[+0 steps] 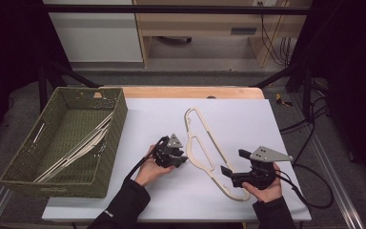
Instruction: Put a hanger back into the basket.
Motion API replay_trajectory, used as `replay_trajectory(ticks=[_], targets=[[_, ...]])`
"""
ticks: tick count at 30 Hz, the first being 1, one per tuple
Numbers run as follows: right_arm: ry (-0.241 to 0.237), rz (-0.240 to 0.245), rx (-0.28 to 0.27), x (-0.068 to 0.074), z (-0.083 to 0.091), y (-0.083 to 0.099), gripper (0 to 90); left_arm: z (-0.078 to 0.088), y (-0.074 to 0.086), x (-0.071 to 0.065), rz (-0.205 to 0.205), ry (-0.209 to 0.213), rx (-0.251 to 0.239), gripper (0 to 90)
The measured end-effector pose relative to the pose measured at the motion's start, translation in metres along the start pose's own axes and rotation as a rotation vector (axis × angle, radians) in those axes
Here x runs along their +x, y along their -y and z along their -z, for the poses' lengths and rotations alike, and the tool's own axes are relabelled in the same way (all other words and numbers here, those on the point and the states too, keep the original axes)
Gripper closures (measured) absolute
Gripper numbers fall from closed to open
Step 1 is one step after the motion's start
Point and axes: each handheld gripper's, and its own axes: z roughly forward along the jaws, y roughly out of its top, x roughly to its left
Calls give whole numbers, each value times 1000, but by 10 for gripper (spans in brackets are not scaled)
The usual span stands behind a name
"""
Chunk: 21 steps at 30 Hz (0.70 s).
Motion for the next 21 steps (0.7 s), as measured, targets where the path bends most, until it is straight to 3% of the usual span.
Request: replay_trajectory(ticks=[6,8,13,21], targets=[[0,1,7,1,-3,0,102,-2,2,3,-12,8,3,744],[0,0,8,1,-3,0,102,-2,1,3,-33,11,12,747],[-6,3,10,1,-5,-1,102,-2,1,5,-17,18,8,800],[-10,5,24,3,-12,-2,102,-2,-2,3,-70,14,41,874]])
